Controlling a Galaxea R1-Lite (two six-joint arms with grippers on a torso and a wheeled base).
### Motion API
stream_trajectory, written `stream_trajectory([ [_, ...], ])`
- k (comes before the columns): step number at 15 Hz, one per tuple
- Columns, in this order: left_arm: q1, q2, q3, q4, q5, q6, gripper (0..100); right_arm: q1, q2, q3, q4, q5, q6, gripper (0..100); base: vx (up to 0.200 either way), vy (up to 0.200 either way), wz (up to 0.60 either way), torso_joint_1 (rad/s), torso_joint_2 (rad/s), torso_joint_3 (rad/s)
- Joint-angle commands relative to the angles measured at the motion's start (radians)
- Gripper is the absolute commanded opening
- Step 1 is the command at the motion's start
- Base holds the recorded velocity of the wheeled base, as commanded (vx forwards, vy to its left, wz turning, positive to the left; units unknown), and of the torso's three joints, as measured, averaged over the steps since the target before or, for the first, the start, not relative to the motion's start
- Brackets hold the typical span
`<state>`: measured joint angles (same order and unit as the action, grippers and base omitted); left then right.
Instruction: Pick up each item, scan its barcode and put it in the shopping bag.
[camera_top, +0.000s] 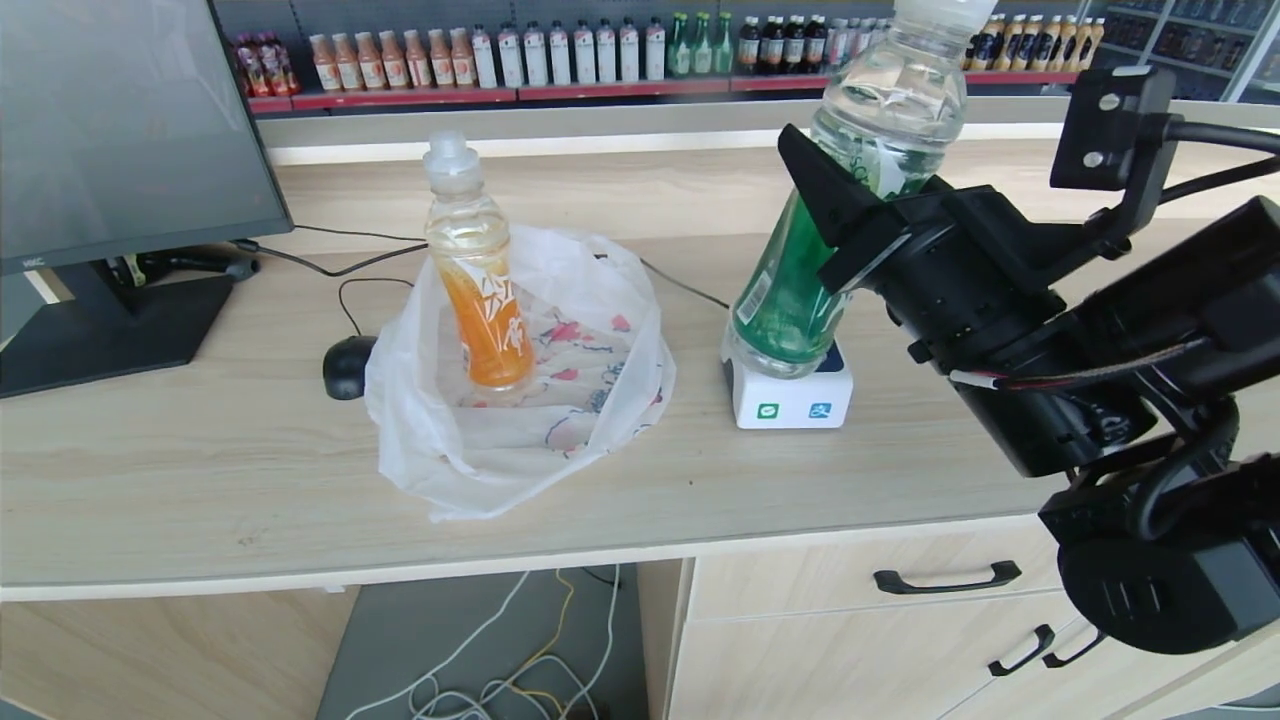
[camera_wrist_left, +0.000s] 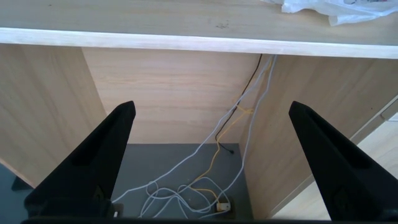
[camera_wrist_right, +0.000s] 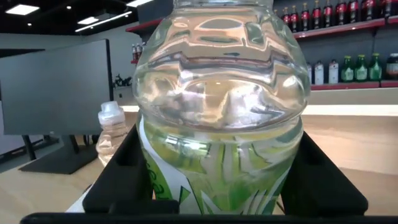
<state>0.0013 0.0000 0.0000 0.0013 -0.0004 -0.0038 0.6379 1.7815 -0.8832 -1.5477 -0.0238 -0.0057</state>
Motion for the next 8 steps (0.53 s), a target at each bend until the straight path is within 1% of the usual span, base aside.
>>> stream_trajectory([
  [1, 0.0, 0.0, 0.0, 0.0, 0.0, -0.001, 100, -0.003, 0.009, 0.0, -0.005, 0.001, 0.003, 0, 0.0, 0.2, 0.0, -0.002, 0.01, 0.007],
  [8, 0.0, 0.0, 0.0, 0.0, 0.0, -0.005, 100, -0.006, 0.009, 0.003, -0.014, 0.002, 0.007, 0, 0.0, 0.2, 0.0, 0.001, 0.0, 0.002],
])
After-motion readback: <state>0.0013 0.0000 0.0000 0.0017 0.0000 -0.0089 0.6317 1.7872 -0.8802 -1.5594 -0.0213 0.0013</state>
